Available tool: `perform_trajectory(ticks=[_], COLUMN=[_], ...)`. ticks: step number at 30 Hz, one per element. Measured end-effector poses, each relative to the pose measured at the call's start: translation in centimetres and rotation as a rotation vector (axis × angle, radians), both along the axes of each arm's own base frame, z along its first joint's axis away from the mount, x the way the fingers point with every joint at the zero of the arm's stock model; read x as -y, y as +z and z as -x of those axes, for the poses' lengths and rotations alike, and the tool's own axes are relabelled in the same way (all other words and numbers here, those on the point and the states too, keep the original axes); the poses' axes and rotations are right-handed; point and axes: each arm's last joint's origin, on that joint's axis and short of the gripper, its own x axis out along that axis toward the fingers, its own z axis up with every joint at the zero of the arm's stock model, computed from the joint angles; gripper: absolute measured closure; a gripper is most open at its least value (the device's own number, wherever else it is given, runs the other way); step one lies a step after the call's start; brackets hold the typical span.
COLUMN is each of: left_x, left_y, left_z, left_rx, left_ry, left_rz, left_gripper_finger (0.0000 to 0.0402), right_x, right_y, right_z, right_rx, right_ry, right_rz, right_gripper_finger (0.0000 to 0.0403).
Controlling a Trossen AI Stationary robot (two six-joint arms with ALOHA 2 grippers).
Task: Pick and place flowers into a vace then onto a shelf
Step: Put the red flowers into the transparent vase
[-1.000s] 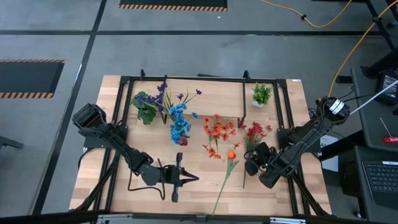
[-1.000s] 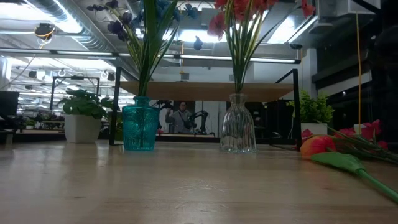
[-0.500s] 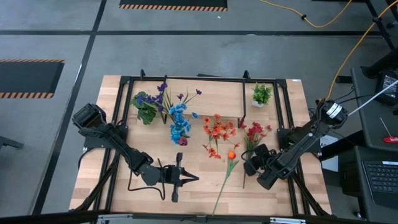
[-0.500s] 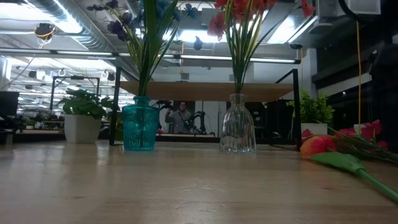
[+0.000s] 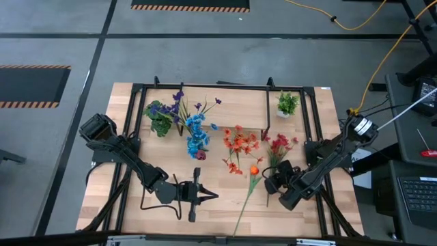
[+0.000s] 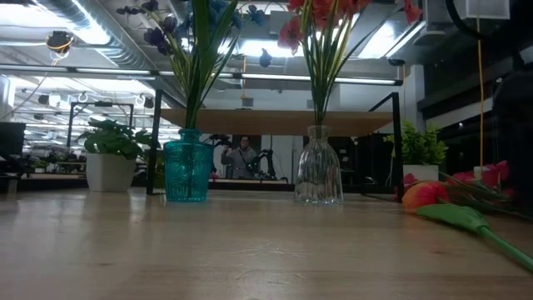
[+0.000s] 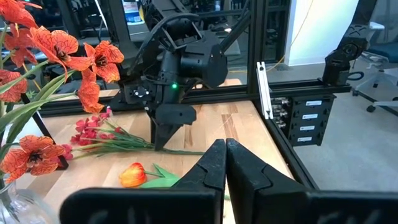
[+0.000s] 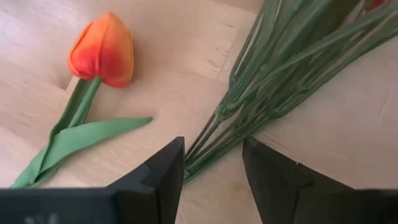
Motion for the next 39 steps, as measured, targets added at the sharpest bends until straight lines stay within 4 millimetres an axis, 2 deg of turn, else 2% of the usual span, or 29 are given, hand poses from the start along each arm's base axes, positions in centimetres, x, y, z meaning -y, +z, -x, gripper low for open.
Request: perform_trajectory(ticks=[14, 24, 32, 39], left_x=[0.0, 0.0, 0.0, 0.0], left_y=[0.0, 0.0, 0.0, 0.0], left_z=[0.0, 0.0, 0.0, 0.0], left_rx=[0.000, -0.001, -0.001, -0.001], left_ry=[0.000, 0.000, 0.000, 0.000], left_rz=[0.000, -0.001, -0.001, -0.001], left_gripper_finger=[0.0398, 0.0399, 0.0397, 0.0397], right_x=[0.7, 1.4, 1.1, 0.9], right_y=[-0.8, -0.8, 0.1, 0.8], right_z=[-0.8, -1.2, -1.5, -1.5], right_rx=[-0.021, -0.095, -0.196, -0.258], right_ry=[-0.073, -0.068, -0.054, -0.031], right_rz=[-0.004, -0.023, -0.005, 0.006], right_gripper_finger=[0.0243, 0.0311, 0.0388, 0.0399])
